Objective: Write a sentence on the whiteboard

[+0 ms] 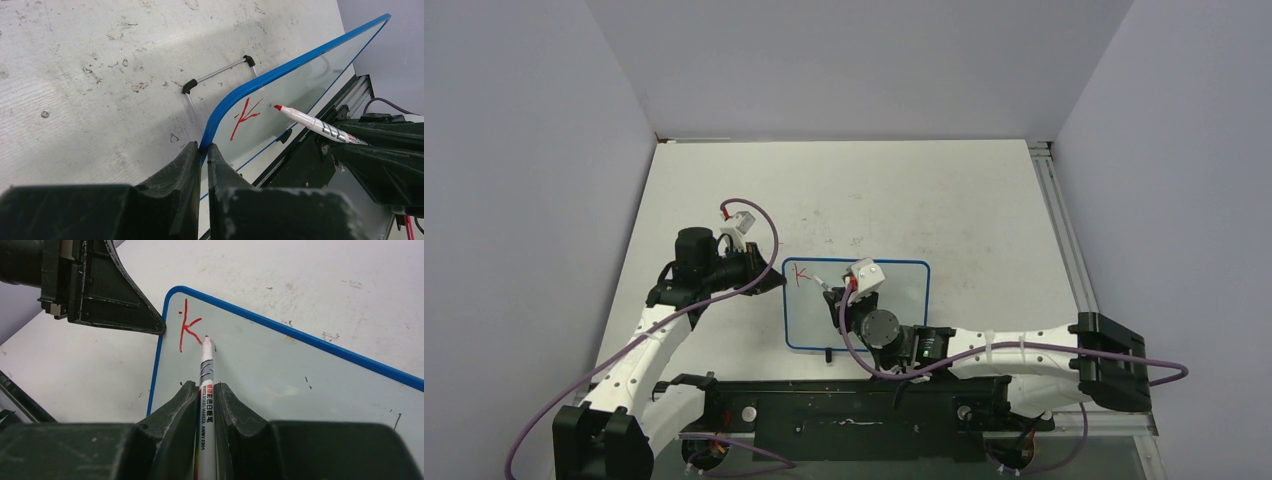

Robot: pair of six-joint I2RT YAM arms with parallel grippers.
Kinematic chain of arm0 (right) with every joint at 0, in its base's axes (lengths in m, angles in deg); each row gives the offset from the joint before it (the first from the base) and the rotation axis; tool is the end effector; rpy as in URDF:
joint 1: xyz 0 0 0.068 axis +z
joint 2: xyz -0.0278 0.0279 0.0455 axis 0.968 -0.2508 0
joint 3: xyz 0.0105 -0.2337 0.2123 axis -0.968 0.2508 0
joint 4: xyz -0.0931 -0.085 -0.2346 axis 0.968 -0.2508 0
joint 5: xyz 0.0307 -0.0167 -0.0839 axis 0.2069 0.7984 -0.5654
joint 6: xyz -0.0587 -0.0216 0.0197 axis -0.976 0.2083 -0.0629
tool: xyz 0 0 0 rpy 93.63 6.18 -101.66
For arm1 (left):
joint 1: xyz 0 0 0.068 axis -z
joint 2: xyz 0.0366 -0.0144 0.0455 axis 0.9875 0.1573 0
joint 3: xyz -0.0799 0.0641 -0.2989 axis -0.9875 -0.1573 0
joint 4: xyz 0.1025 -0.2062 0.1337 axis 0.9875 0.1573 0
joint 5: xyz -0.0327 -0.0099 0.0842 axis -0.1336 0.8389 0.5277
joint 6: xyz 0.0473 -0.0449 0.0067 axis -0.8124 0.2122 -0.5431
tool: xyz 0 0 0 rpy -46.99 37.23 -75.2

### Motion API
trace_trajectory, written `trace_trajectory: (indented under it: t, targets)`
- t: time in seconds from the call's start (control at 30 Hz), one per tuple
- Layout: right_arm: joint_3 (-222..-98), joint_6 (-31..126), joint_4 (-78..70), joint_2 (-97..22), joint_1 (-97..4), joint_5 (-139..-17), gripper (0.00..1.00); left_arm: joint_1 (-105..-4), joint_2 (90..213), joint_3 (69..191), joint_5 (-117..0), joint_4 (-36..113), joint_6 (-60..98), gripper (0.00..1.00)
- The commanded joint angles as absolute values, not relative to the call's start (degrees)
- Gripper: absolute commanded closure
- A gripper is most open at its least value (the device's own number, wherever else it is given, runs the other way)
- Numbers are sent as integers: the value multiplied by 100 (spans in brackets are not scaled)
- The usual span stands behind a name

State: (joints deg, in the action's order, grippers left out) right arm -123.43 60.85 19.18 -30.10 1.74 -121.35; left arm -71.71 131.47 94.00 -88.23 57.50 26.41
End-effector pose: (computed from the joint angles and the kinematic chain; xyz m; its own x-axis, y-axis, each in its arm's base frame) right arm 0.0928 0.2730 0.2935 -0.2721 0.0647 -0.9601 -0.6087 0.7611 0.2238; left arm 0.1862 -0.0625 0.2721 -0.7604 -0.1396 -0.6343 0.3836 0.6916 -0.6120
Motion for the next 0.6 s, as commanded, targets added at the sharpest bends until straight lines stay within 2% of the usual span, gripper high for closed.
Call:
trace_trajectory:
  t: [0.0, 0.57]
  targets:
    - [-12571, 6100, 2202, -3107, 102, -12136, 95, -7103, 13124, 9608, -8995, 5791, 2642, 100]
    - [-12411, 6365, 1977, -3165, 54, -12252, 95, -7102, 13126, 9609, -8998, 5791, 2633, 100]
